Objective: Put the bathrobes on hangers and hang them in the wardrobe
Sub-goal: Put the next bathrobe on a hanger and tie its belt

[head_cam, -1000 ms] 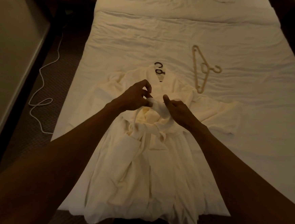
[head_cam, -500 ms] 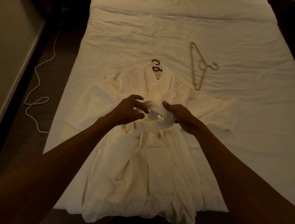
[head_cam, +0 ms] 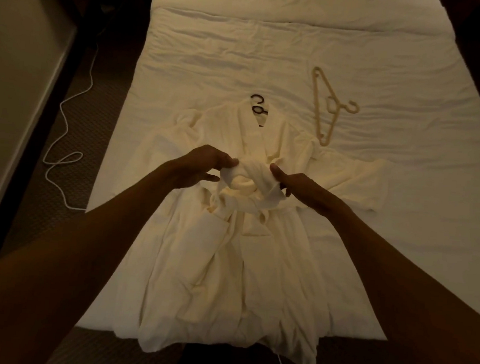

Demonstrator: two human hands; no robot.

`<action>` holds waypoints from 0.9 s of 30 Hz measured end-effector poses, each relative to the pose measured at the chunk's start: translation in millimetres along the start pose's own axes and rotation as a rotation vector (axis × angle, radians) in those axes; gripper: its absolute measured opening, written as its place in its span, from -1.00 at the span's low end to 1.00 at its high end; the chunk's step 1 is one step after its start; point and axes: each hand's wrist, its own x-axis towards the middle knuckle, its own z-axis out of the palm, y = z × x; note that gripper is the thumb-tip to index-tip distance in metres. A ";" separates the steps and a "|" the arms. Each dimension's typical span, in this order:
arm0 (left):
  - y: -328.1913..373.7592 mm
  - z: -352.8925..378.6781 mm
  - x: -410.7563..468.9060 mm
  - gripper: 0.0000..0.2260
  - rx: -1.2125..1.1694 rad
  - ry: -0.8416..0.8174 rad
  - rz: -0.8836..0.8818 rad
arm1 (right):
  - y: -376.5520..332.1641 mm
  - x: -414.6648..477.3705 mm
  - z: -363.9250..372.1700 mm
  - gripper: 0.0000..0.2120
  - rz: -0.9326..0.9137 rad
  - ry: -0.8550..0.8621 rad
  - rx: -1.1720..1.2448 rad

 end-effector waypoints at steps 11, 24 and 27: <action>-5.9 -13.9 -8.4 -0.78 0.257 0.059 0.076 | -10.9 -1.3 30.6 -0.30 -0.142 0.301 -0.186; -73.3 -59.6 -16.0 -0.81 0.625 0.248 0.120 | 46.7 -10.9 4.0 -0.23 -0.114 0.557 -0.760; -108.8 -79.0 -27.6 -0.82 0.666 0.337 0.042 | 85.4 -20.9 1.5 -0.24 0.028 0.613 -0.746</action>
